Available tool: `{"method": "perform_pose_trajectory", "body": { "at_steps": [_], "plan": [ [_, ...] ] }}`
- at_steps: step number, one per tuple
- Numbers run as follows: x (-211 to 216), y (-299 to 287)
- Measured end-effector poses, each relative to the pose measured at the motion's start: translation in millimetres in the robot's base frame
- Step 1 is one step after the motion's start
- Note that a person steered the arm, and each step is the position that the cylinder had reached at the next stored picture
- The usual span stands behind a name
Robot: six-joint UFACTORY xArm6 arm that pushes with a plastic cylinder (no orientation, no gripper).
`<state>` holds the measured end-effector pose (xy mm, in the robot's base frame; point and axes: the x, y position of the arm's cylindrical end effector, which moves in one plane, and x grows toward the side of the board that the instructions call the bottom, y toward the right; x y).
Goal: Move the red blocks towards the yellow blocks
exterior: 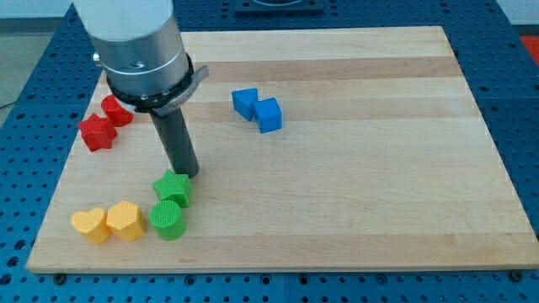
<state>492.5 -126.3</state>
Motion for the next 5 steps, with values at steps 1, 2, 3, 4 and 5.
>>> {"method": "perform_pose_trajectory", "body": {
  "at_steps": [1,2,3,4,5],
  "plan": [
    [-10,30],
    [-24,23],
    [-60,-2],
    [-122,-8],
    [-176,-34]
  ]
}}
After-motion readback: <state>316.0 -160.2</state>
